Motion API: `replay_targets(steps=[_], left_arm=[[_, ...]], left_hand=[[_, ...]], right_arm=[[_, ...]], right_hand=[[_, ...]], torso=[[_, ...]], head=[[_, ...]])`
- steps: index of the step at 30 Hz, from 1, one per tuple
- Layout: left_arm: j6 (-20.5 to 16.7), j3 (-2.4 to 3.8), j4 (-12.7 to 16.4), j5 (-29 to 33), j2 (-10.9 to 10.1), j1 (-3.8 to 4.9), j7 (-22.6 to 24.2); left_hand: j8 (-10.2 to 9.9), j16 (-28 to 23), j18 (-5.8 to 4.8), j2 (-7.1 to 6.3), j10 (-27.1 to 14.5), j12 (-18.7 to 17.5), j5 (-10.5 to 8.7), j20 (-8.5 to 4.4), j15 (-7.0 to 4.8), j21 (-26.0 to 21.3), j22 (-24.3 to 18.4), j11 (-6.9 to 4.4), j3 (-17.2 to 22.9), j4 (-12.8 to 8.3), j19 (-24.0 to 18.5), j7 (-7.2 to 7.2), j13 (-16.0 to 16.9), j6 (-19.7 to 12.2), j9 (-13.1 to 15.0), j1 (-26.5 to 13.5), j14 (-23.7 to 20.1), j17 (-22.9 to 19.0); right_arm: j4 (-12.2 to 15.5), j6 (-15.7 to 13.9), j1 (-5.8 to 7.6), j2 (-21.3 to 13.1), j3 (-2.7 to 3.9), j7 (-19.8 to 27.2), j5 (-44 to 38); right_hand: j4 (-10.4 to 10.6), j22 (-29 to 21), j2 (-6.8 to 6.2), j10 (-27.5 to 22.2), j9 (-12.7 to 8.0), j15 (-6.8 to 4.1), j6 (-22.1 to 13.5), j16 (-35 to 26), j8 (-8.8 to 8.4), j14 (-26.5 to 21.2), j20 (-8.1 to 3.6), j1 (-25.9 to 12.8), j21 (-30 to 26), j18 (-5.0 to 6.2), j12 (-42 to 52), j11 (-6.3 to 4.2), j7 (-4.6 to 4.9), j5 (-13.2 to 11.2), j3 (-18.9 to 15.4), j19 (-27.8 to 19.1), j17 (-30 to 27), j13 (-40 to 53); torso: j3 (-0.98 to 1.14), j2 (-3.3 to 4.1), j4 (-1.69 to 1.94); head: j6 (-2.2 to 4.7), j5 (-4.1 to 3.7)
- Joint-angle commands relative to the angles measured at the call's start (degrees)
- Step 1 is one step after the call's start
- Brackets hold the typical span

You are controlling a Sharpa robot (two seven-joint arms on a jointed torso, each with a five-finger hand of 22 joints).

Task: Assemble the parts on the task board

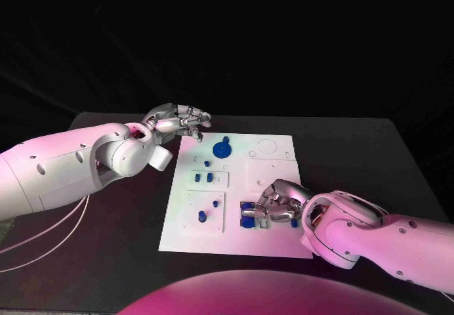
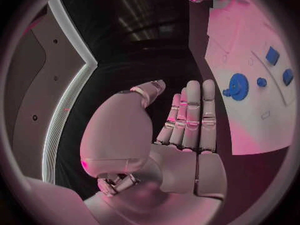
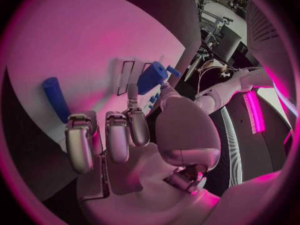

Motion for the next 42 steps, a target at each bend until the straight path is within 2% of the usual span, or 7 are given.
replay_targets(steps=[1, 9, 12, 15, 20, 23, 42], left_arm=[[0.84, 0.04, 0.19, 0.38, 0.01, 0.04, 0.38], [0.78, 0.04, 0.19, 0.38, -0.07, 0.04, 0.34], [0.74, 0.04, 0.18, 0.38, -0.09, 0.04, 0.33], [0.72, 0.04, 0.18, 0.38, -0.12, 0.04, 0.32], [0.69, 0.04, 0.15, 0.38, -0.14, 0.04, 0.30], [0.69, 0.04, 0.12, 0.38, -0.14, 0.04, 0.29], [0.81, 0.04, 0.07, 0.38, 0.03, 0.03, 0.14]], left_hand=[[0.20, -0.13, 0.67, 0.09, -0.34, 0.20, 0.28, 0.30, 0.02, -0.34, -0.07, -0.14, -0.03, 0.23, -0.16, 1.28, -0.08, -0.43, -0.09, -0.25, -0.32, 0.05], [0.25, -0.13, 0.66, 0.07, -0.38, 0.23, 0.28, 0.31, 0.03, -0.37, -0.10, -0.13, -0.08, 0.26, -0.16, 1.30, -0.08, -0.48, -0.10, -0.26, -0.34, 0.06], [0.25, -0.13, 0.66, 0.07, -0.38, 0.23, 0.28, 0.31, 0.03, -0.37, -0.10, -0.13, -0.08, 0.26, -0.16, 1.30, -0.08, -0.48, -0.10, -0.26, -0.34, 0.06], [0.25, -0.13, 0.66, 0.07, -0.38, 0.23, 0.28, 0.31, 0.03, -0.37, -0.10, -0.13, -0.08, 0.26, -0.16, 1.30, -0.08, -0.48, -0.10, -0.26, -0.34, 0.06], [0.25, -0.13, 0.66, 0.07, -0.38, 0.23, 0.28, 0.31, 0.03, -0.37, -0.10, -0.13, -0.08, 0.26, -0.16, 1.30, -0.08, -0.48, -0.10, -0.26, -0.34, 0.06], [0.25, -0.13, 0.66, 0.07, -0.38, 0.23, 0.28, 0.31, 0.03, -0.37, -0.10, -0.13, -0.08, 0.26, -0.16, 1.30, -0.08, -0.48, -0.10, -0.26, -0.34, 0.06], [0.36, -0.13, 0.65, 0.12, -0.44, 0.30, 0.28, 0.32, 0.05, -0.41, -0.16, -0.11, -0.12, 0.32, -0.16, 1.31, -0.08, -0.54, -0.12, -0.27, -0.37, 0.06]], right_arm=[[-0.09, 0.63, -0.04, 0.06, 0.00, -0.17, -0.93], [0.19, 0.03, -0.04, -0.33, 0.00, 1.19, -0.72], [0.73, -0.11, -0.04, -0.92, 0.00, 3.10, -0.10], [1.46, 0.31, -0.01, -1.72, 0.00, 5.06, 0.24], [2.66, 1.88, 0.12, -2.98, 0.00, 7.24, 0.46], [3.00, 2.92, 0.16, -3.35, 0.00, 7.85, 0.48], [0.97, 6.19, 0.20, -1.50, 0.00, 6.59, -0.77]], right_hand=[[0.03, 15.07, -0.13, 0.04, 0.10, -0.19, -0.35, -0.13, -0.14, 5.19, -0.22, -0.63, 0.25, -0.38, -0.26, -0.02, 0.03, 0.36, -0.72, 6.09, 11.58, 5.56], [-0.05, 15.07, 1.39, -0.05, 0.58, -0.13, -0.61, -0.17, -0.08, 5.18, -0.15, -0.94, 0.25, -0.38, -0.48, 0.04, 0.09, 2.30, -3.95, 6.09, 11.55, 5.50], [-0.18, 15.07, 2.73, 0.22, 0.84, -0.20, -0.40, -0.02, 0.07, 5.29, -0.19, 0.42, 0.25, -0.38, -0.08, -0.05, -0.03, 3.29, -4.27, 6.09, 11.98, 5.86], [-0.33, 15.07, 3.19, 0.49, 1.04, -0.29, -0.28, 0.10, 0.13, 5.36, -0.27, 2.62, 0.25, -0.38, 0.32, -0.16, -0.15, 4.40, -4.57, 6.09, 12.32, 6.23], [-0.68, 15.07, 3.12, 1.46, 1.97, -0.68, 0.74, 0.42, 0.79, 5.55, -0.60, 9.34, 0.25, -0.38, 1.91, -0.65, -0.73, 6.08, -4.92, 6.09, 13.21, 7.63], [-0.55, 15.07, 3.04, 1.94, 2.61, -0.87, 1.38, 0.54, 1.29, 5.62, -0.77, 10.97, 0.25, -0.38, 2.72, -0.90, -1.02, 6.68, -5.15, 6.09, 13.52, 8.31], [-0.50, 15.07, 3.85, 2.16, 3.82, -1.25, 1.97, 0.62, 2.06, 5.67, -1.11, 12.62, 0.25, -0.38, 3.03, -1.37, -1.56, 7.28, -5.30, 6.09, 13.75, 8.61]], torso=[[0.00, -0.04, 0.03], [0.08, -0.03, 0.00], [0.07, -0.05, -0.03], [0.06, -0.04, -0.07], [0.10, -0.06, -0.07], [0.08, -0.05, -0.05], [0.02, 0.01, 0.05]], head=[[0.00, -0.03], [0.00, -0.07], [0.00, -0.02], [0.00, -0.07], [0.00, -0.19], [0.00, -0.31], [0.00, -0.70]])
